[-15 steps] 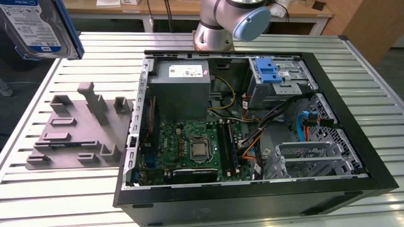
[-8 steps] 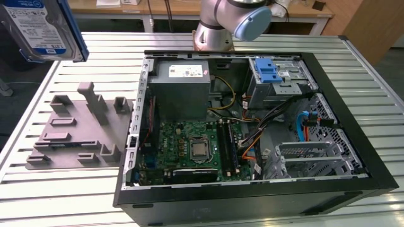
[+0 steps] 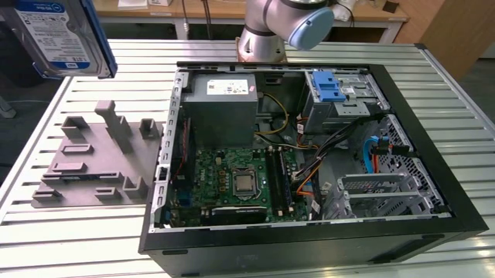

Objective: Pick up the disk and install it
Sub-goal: 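Pick up the disk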

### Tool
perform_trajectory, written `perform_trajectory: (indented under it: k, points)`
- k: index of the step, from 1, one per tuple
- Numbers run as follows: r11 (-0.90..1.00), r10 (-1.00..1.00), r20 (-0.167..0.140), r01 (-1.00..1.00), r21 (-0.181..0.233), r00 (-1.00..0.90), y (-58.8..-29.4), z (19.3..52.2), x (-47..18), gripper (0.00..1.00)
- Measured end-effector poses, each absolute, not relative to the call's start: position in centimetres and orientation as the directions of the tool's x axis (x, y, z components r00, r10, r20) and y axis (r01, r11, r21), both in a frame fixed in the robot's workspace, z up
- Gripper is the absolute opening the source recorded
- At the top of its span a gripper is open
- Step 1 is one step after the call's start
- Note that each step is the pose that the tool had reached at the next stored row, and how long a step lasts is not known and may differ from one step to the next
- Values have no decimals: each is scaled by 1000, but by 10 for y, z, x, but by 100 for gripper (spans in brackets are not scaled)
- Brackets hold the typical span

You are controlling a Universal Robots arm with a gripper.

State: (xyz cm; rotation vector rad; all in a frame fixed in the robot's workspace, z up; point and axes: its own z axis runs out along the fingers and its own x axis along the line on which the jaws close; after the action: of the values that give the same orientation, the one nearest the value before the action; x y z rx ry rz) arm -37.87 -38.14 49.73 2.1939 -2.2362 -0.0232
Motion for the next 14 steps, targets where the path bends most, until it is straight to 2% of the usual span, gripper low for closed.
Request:
perform_trajectory:
  k: [14]
  points:
    - [19,-1000,-4,-1000,22,-19,-392,497,-352,36]
